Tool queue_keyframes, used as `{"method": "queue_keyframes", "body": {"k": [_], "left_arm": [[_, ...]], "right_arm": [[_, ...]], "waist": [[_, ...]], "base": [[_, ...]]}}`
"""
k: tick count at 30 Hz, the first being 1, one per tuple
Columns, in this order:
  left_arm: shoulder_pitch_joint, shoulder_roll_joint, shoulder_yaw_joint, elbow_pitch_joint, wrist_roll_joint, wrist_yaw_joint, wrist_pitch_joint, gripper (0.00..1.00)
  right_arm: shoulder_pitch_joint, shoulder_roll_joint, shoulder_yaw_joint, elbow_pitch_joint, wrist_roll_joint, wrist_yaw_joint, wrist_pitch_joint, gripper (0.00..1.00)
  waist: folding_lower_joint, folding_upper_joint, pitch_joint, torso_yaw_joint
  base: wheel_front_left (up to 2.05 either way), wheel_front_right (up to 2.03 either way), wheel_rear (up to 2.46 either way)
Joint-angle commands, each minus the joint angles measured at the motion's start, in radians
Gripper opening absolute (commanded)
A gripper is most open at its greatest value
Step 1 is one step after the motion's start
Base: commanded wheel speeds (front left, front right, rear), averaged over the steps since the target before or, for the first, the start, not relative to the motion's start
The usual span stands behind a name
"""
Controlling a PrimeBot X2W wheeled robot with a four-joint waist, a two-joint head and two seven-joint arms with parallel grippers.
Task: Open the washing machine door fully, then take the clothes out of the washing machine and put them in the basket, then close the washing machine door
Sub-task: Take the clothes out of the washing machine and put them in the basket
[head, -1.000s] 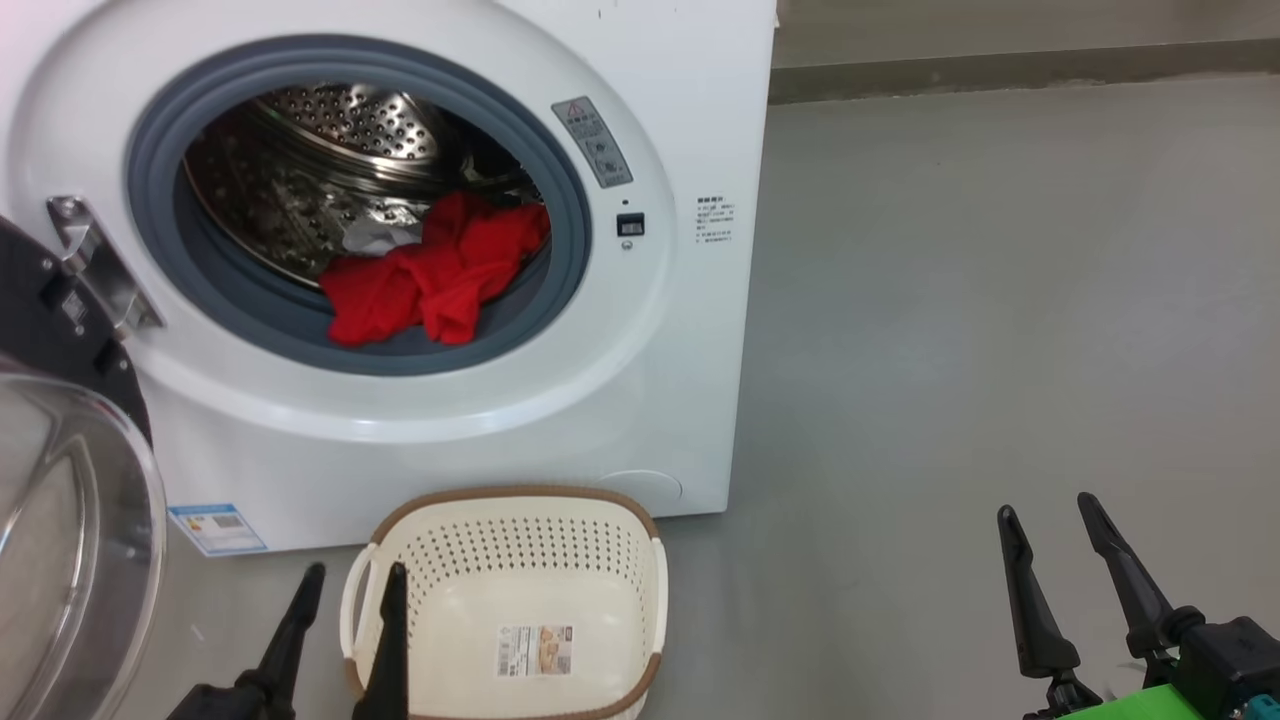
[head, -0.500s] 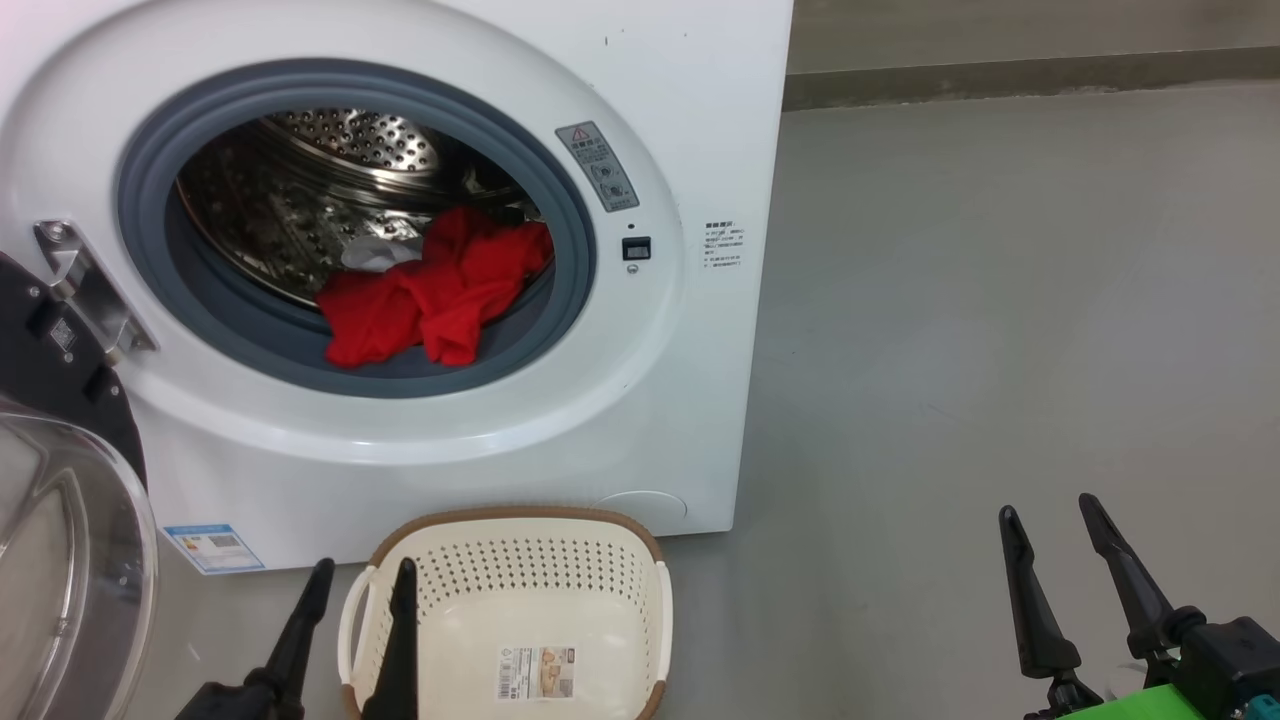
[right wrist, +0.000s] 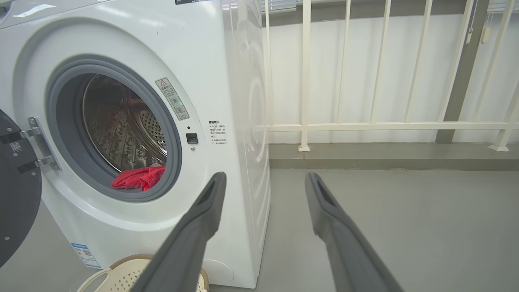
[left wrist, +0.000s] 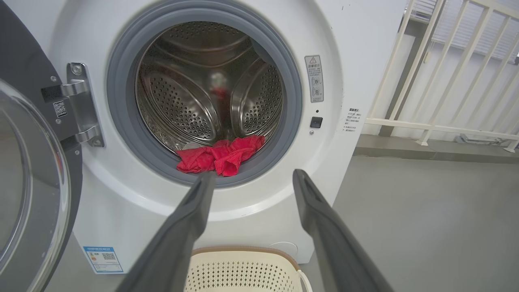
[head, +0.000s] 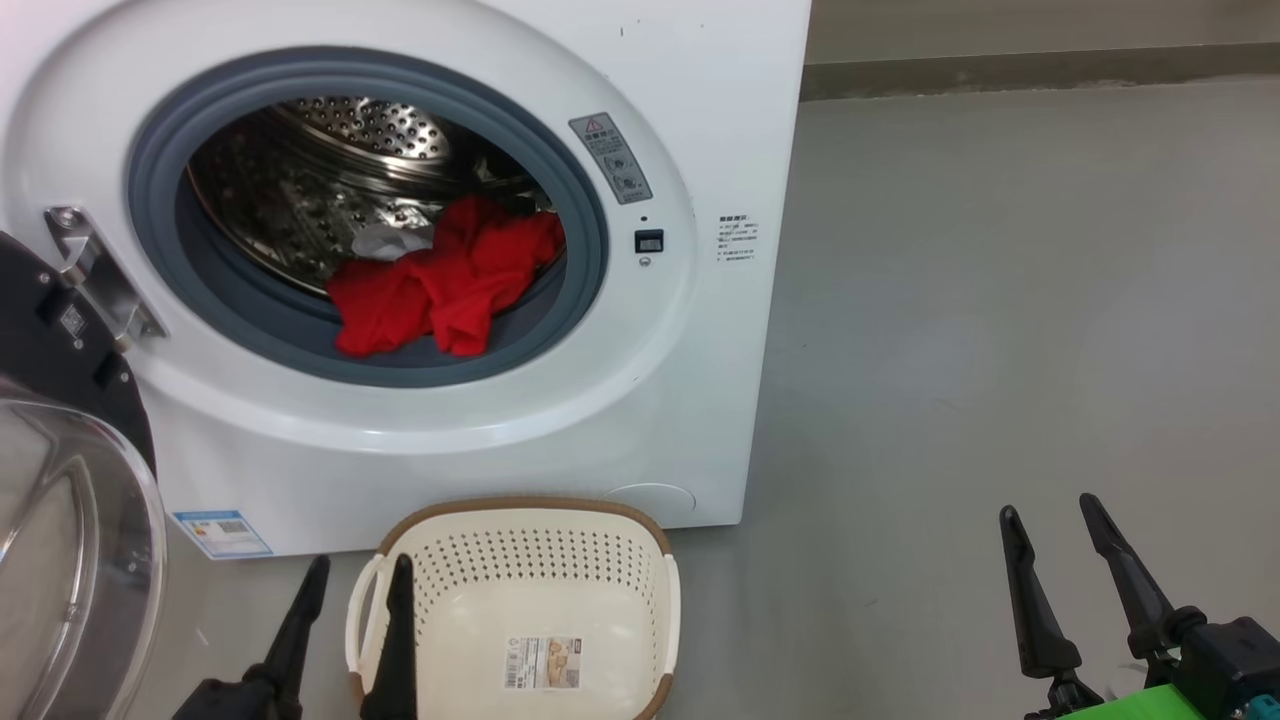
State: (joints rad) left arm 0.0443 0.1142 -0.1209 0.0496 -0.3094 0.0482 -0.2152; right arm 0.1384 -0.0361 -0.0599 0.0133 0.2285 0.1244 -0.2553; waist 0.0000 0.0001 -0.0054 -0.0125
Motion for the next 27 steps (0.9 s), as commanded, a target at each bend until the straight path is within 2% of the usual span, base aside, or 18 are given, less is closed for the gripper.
{"method": "queue_keyframes", "body": {"k": [1, 10, 18, 27], "left_arm": [[-0.028, 0.01, 0.035, -0.03, 0.002, 0.011, -0.001, 1.0], [-0.07, 0.01, 0.027, -0.043, -0.006, 0.013, 0.012, 1.0], [-0.13, 0.008, 0.02, -0.047, -0.005, 0.021, 0.013, 1.0], [-0.241, 0.02, 0.078, -0.026, -0.066, 0.016, 0.008, 1.0]], "right_arm": [[-0.024, -0.014, 0.018, -0.024, 0.007, 0.006, -0.006, 1.0], [-0.043, -0.014, 0.03, -0.028, 0.01, 0.006, -0.006, 1.0], [-0.078, -0.014, 0.046, -0.033, 0.013, 0.006, -0.006, 1.0], [-0.132, -0.014, 0.057, -0.037, 0.01, 0.006, -0.006, 1.0]], "waist": [[0.0, -0.0001, 0.003, 0.003], [0.0, -0.0001, 0.056, 0.019], [0.0, -0.0001, 0.144, 0.007], [0.0, -0.0001, 0.254, -0.017]], "base": [[0.0, 0.0, 0.0], [0.0, 0.0, 0.0], [0.0, 0.0, 0.0], [0.0, 0.0, 0.0]]}}
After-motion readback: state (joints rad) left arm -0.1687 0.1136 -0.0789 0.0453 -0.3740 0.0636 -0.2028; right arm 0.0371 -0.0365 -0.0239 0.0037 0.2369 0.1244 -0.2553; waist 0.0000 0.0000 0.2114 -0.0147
